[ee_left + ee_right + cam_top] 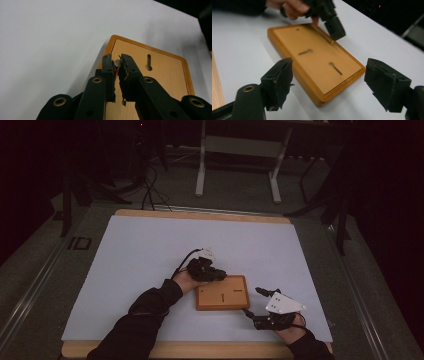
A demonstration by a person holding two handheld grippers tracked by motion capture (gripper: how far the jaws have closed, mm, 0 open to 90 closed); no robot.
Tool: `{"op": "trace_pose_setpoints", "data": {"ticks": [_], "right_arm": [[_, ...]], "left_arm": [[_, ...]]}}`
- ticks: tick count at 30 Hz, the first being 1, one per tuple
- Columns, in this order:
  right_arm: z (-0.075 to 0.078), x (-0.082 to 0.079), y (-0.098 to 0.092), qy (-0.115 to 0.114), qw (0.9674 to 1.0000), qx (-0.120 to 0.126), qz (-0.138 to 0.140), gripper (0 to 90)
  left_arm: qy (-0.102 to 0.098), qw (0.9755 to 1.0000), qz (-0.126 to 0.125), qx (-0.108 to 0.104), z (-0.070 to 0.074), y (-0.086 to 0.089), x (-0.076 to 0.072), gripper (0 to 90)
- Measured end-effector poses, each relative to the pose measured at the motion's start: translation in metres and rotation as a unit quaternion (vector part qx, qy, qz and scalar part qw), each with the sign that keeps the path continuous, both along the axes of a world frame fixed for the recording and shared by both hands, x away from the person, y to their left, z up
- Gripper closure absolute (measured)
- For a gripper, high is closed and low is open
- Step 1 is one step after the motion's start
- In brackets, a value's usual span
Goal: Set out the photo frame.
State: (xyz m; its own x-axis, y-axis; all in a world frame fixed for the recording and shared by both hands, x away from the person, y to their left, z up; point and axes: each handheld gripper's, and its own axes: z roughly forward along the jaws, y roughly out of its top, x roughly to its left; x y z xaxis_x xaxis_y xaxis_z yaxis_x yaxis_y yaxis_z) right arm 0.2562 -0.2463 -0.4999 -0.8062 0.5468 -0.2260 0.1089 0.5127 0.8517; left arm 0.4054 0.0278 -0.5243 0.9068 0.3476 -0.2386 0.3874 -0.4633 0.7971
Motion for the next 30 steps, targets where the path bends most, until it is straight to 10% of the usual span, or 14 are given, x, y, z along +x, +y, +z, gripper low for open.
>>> {"op": "trace_pose_setpoints", "data": {"ticks": [10,16,19,20,21,22,28,30], "right_arm": [[-0.007,-0.014,0.014,-0.047,0.991,-0.123,0.025,33.0],[-0.023,-0.017,0.018,-0.114,0.973,-0.2,0.019,36.9],[-0.033,-0.019,0.021,-0.169,0.9542,-0.246,0.021,41.1],[-0.033,-0.019,0.021,-0.169,0.9542,-0.246,0.021,41.1],[-0.035,-0.019,0.022,-0.183,0.9471,-0.263,0.023,42.2],[-0.041,-0.02,0.024,-0.219,0.9319,-0.287,0.033,46.3],[-0.056,-0.021,0.033,-0.277,0.8923,-0.353,0.05,55.6],[-0.061,-0.023,0.035,-0.303,0.8746,-0.375,0.046,58.2]], "left_arm": [[0.029,0.9995,-0.013,-0.003,0.001,0.001,0.01,82.9],[0.038,0.9991,-0.019,-0.004,0.001,0.002,0.015,83.1],[0.04,0.999,-0.02,-0.002,0.001,0.002,0.015,83.1],[0.04,0.999,-0.02,-0.002,0.001,0.002,0.015,83.2],[0.038,0.999,-0.024,-0.001,0.001,0.002,0.015,83.2],[0.039,0.999,-0.023,0.0,0.001,0.001,0.015,83.1],[0.04,0.9989,-0.023,0.001,0.001,0.001,0.016,83.1],[0.041,0.9989,-0.025,0.0,0.001,0.001,0.016,83.0]]}}
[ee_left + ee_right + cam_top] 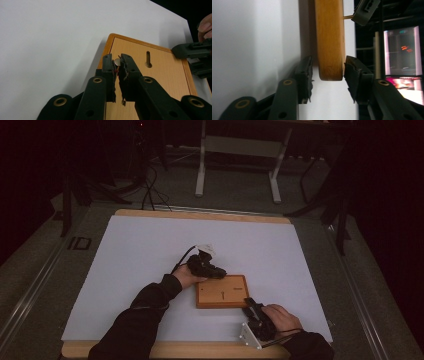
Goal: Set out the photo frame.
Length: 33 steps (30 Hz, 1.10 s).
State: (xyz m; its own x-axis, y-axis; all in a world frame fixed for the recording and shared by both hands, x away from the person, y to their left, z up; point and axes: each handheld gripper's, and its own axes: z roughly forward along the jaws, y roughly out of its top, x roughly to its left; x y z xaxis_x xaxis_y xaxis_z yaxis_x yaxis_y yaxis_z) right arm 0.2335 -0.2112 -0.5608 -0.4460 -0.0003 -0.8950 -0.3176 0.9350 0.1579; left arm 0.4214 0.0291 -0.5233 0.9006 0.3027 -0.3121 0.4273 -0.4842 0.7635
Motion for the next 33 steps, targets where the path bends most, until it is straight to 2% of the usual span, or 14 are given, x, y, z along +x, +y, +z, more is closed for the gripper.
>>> {"op": "trace_pose_setpoints", "data": {"ticks": [1,2,4,6,13,17,19,21,23,24,26,27,29,33], "right_arm": [[-0.002,0.0,0.001,-0.011,0.9998,-0.014,0.003,58.3],[-0.002,0.0,0.001,-0.011,0.9998,-0.014,0.003,58.3],[-0.007,-0.001,0.004,-0.044,0.9983,-0.036,0.008,61.5],[-0.01,-0.001,0.005,-0.057,0.9974,-0.044,0.011,64.4],[-0.013,-0.002,0.007,-0.069,0.9956,-0.061,0.013,67.3],[-0.011,-0.003,0.007,-0.064,0.9962,-0.056,0.015,67.3],[-0.009,-0.003,0.007,-0.058,0.9969,-0.052,0.015,67.3],[-0.007,-0.002,0.007,-0.051,0.9973,-0.049,0.016,67.3],[-0.004,-0.001,0.007,-0.045,0.9976,-0.049,0.017,67.4],[-0.002,-0.001,0.007,-0.041,0.9979,-0.047,0.017,67.3],[0.002,0.001,0.007,-0.033,0.9983,-0.045,0.018,67.5],[0.003,0.001,0.007,-0.031,0.9984,-0.044,0.019,67.6],[0.006,0.002,0.007,-0.022,0.9988,-0.039,0.016,67.6],[0.014,0.005,0.007,-0.003,0.9992,-0.034,0.018,67.6]], "left_arm": [[0.001,1.0,0.001,0.0,0.0,0.0,0.0,83.1],[0.001,1.0,0.001,0.0,0.0,0.0,0.0,83.1],[0.0,1.0,0.0,0.001,0.0,0.0,0.0,83.0],[-0.002,1.0,-0.002,0.003,0.0,0.0,-0.001,82.9],[-0.02,0.9997,-0.001,0.012,0.002,-0.002,-0.005,82.8],[-0.033,0.9993,0.003,0.017,0.004,-0.003,-0.008,81.9],[-0.043,0.9988,0.006,0.02,0.006,-0.003,-0.01,72.3],[-0.062,0.9977,0.02,0.017,0.012,0.001,-0.013,63.6],[-0.07,0.9972,0.025,0.009,0.017,0.006,-0.014,57.8],[-0.077,0.9964,0.036,0.007,0.019,0.009,-0.016,53.0],[-0.076,0.996,0.048,-0.004,0.023,0.016,-0.017,41.0],[-0.08,0.9955,0.051,-0.006,0.025,0.02,-0.018,36.7],[-0.094,0.9945,0.047,-0.005,0.028,0.027,-0.023,21.5],[-0.125,0.9897,0.07,0.008,0.03,0.035,-0.033,13.8]]}}
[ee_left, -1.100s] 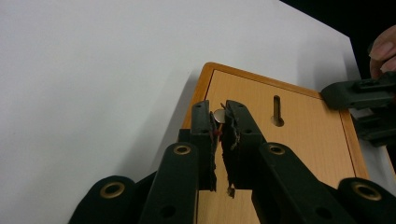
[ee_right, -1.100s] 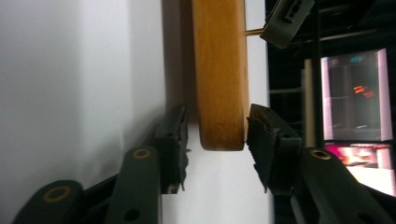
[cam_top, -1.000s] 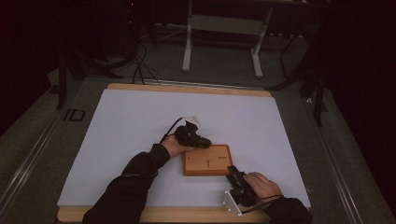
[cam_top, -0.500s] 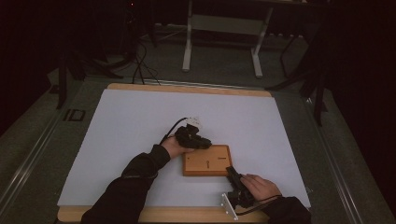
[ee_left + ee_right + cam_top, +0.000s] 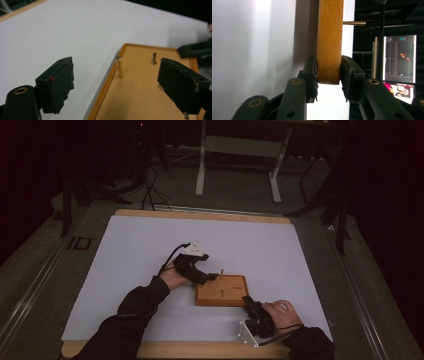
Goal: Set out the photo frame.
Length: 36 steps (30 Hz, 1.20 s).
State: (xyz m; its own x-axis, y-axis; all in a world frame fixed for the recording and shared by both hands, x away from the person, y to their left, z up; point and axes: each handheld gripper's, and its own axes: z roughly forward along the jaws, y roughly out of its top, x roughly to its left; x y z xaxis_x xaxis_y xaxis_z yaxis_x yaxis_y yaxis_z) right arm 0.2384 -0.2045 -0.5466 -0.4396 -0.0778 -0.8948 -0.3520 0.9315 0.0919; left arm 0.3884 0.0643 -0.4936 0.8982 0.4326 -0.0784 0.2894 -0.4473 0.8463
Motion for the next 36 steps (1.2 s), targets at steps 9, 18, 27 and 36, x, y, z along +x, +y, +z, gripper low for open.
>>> {"op": "trace_pose_setpoints", "data": {"ticks": [9,18,27,36], "right_arm": [[0.016,0.008,-0.001,0.038,0.9992,0.009,0.005,67.9],[0.031,0.017,-0.001,0.076,0.9969,0.021,0.002,68.0],[0.053,0.033,-0.001,0.12,0.9924,0.029,0.002,69.1],[0.072,0.053,-0.002,0.169,0.9848,0.041,-0.003,69.5]], "left_arm": [[-0.007,0.9999,0.005,-0.007,0.004,0.022,-0.018,7.2],[-0.009,0.9996,0.022,-0.018,0.011,0.05,-0.04,7.2],[-0.018,0.9984,0.049,-0.023,0.008,0.075,-0.067,7.2],[-0.011,0.9976,0.062,-0.029,-0.005,0.087,-0.09,7.2]]}}
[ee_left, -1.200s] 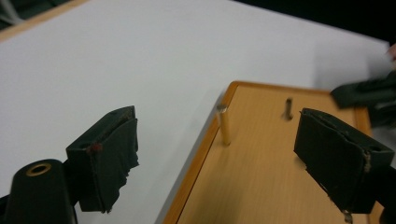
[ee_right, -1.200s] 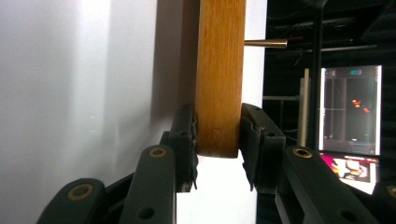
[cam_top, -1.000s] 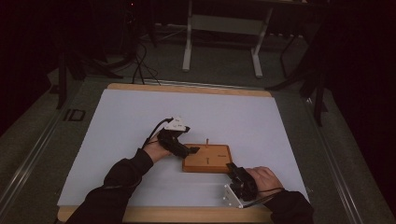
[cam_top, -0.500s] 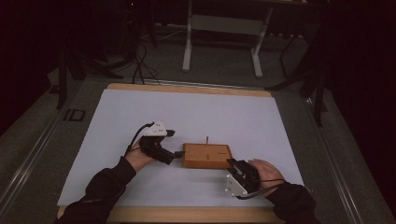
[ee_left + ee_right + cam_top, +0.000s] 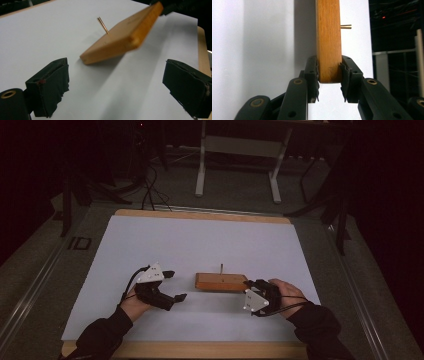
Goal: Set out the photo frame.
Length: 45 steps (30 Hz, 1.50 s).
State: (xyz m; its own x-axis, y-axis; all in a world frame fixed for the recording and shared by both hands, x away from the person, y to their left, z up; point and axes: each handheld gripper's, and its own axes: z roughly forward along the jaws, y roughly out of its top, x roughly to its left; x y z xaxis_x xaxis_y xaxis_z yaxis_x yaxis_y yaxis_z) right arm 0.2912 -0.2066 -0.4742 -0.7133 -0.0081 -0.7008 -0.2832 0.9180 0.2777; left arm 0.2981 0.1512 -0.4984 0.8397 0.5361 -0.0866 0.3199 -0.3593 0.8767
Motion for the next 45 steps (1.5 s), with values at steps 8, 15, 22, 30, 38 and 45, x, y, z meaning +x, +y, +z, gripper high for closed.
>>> {"op": "trace_pose_setpoints", "data": {"ticks": [8,15,22,30,38,45], "right_arm": [[0.016,0.021,-0.001,0.054,0.9984,0.015,-0.01,69.1],[0.026,0.038,0.0,0.089,0.9948,0.041,-0.029,68.3],[0.03,0.055,-0.003,0.101,0.9933,0.047,-0.03,67.0],[0.035,0.075,-0.002,0.129,0.9878,0.069,-0.053,65.1],[0.037,0.092,0.0,0.152,0.982,0.088,-0.069,63.6],[0.035,0.105,0.001,0.153,0.9796,0.102,-0.081,61.1]], "left_arm": [[-0.001,0.9999,0.007,-0.011,-0.005,0.004,-0.013,7.2],[-0.001,0.9998,0.016,-0.016,-0.012,0.009,-0.02,7.2],[0.001,0.9997,0.02,-0.017,-0.017,0.009,-0.021,7.2],[-0.001,0.9996,0.021,-0.017,-0.02,0.009,-0.02,7.2],[0.0,0.9997,0.022,-0.014,-0.023,0.009,-0.02,7.2],[0.001,0.9997,0.021,-0.011,-0.024,0.01,-0.02,7.2]]}}
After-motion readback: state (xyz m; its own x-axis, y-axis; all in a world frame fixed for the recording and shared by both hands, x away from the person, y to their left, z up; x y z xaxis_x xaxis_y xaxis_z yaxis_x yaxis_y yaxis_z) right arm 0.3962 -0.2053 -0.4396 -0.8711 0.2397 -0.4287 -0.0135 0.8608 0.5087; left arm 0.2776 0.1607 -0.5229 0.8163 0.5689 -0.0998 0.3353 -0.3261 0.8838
